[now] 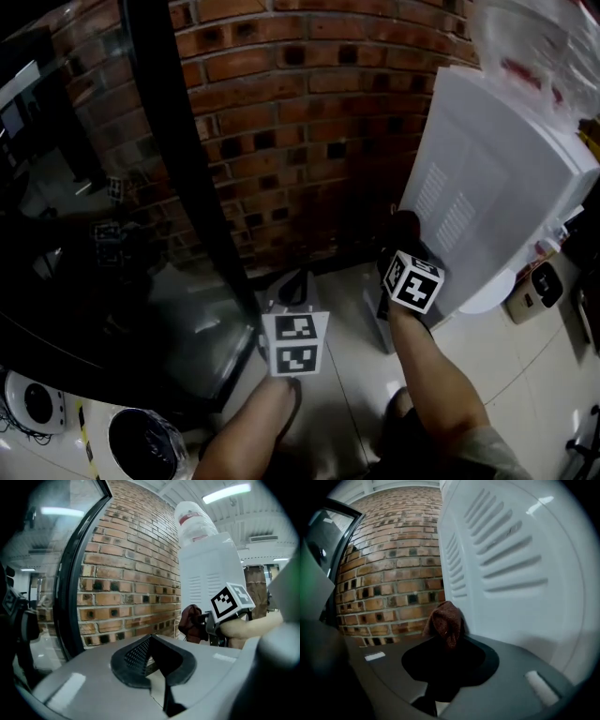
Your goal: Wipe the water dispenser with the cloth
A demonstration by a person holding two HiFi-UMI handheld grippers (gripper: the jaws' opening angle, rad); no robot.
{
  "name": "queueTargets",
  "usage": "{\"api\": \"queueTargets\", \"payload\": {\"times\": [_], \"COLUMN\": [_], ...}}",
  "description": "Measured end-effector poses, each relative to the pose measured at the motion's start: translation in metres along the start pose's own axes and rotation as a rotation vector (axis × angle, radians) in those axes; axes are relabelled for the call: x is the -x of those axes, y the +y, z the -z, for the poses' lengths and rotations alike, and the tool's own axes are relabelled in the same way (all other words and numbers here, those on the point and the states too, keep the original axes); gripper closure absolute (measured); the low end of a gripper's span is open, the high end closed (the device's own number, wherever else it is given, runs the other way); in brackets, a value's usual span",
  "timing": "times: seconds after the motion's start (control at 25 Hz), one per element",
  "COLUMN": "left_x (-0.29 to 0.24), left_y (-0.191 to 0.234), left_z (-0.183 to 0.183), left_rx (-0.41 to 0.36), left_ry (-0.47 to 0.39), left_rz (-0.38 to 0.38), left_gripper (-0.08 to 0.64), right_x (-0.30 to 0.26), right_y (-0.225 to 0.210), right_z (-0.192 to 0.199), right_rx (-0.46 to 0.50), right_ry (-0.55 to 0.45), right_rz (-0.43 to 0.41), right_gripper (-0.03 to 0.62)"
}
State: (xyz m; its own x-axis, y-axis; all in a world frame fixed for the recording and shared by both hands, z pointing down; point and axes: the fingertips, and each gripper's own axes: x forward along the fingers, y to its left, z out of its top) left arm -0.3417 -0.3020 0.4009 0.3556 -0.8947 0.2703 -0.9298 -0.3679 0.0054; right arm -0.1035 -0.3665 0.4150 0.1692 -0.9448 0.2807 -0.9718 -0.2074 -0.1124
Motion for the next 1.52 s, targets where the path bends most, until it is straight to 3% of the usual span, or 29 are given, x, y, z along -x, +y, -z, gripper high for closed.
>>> {"api": "queueTargets", "payload": {"times": [0.12, 0.24, 0.76, 1.08, 1.28, 1.52], "left_x": [-0.015, -0.027, -0.077, -0.09, -0.091, -0.08], "left_y": [-0.001, -0.003, 0.025, 0.024, 0.027, 0.034], "left_z": [0.008, 0.014, 0.073, 0.086, 0.096, 0.083], "left_rx": [0.007, 0.007, 0.008, 0.0, -0.001, -0.005], "left_ry": [0.012, 0.024, 0.119, 0.15, 0.168, 0.152], "left_rz": [-0.002, -0.001, -0.024, -0.016, -0.021, -0.039], "left_gripper": [0.56, 0.56, 0.56, 0.56, 0.56, 0.56], "right_x": [-0.012, -0.027, -0.058, -0.08, -0.091, -0.09], "right_y": [-0.001, -0.004, -0.027, -0.032, -0.038, -0.039], "right_z": [0.034, 0.07, 0.201, 0.281, 0.306, 0.314], "right_rx": [0.004, -0.055, -0.12, -0.133, -0.128, -0.106], "right_ry": [0.063, 0.134, 0.279, 0.382, 0.413, 0.443], "right_rz": [-0.004, -0.002, 0.079, 0.087, 0.107, 0.105], "right_gripper": [0.502, 0.502, 0.502, 0.502, 0.502, 0.502]}}
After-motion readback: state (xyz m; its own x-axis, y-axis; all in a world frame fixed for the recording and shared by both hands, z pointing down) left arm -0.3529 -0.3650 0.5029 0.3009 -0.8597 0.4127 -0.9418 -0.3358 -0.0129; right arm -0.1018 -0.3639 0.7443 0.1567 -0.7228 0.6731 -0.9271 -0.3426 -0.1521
